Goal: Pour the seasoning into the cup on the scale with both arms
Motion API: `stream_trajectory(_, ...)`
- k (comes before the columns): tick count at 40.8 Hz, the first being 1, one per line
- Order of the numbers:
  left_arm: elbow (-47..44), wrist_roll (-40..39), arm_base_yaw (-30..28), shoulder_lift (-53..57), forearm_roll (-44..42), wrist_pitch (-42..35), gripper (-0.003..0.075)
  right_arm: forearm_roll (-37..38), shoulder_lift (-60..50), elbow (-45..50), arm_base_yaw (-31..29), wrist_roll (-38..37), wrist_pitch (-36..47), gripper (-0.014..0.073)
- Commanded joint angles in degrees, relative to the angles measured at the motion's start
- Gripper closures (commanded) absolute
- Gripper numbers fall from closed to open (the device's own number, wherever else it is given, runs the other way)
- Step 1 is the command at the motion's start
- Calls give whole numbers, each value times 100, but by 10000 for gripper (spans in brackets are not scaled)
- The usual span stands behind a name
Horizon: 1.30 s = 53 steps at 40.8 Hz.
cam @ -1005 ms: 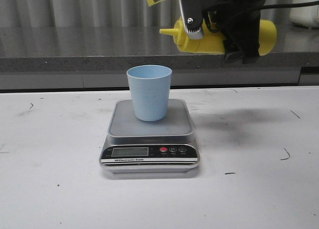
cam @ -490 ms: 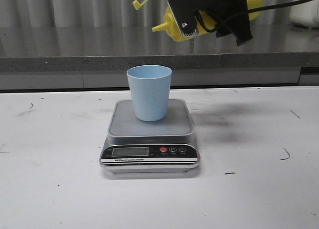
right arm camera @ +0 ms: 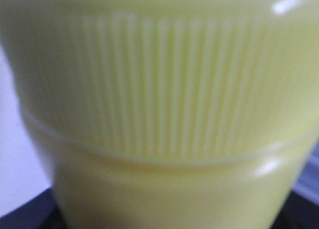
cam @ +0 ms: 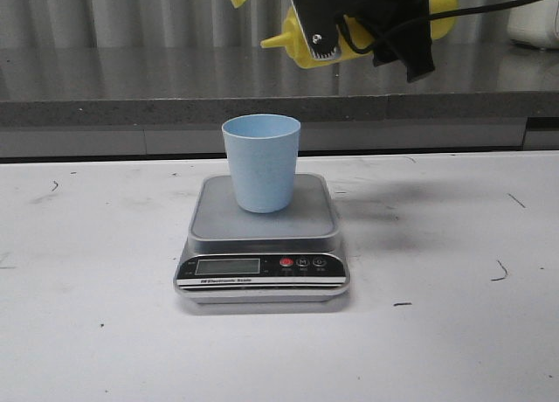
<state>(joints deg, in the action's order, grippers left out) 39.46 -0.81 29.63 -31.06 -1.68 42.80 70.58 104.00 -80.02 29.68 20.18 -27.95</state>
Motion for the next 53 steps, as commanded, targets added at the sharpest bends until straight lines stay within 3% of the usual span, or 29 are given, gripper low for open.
stream_trajectory(1, 157, 1, -3, -29, 12, -431, 302, 134, -346, -251, 4, -451, 60, 230)
stream_trajectory(20, 157, 1, -3, -29, 12, -431, 302, -522, -1163, 296, -277, -2615, 299, 230)
stream_trajectory(39, 157, 1, -3, -29, 12, -431, 302, -524, -2359, 2333, -1891, -5410, 3352, 230)
stream_trajectory(46, 157, 1, -3, -29, 12, -431, 302, -535, -2359, 2822, -2308, -5902, 4059, 230)
stream_trajectory(53, 157, 1, -3, -29, 12, -431, 302, -808, -2359, 3214, -2445, -5931, 4627, 230)
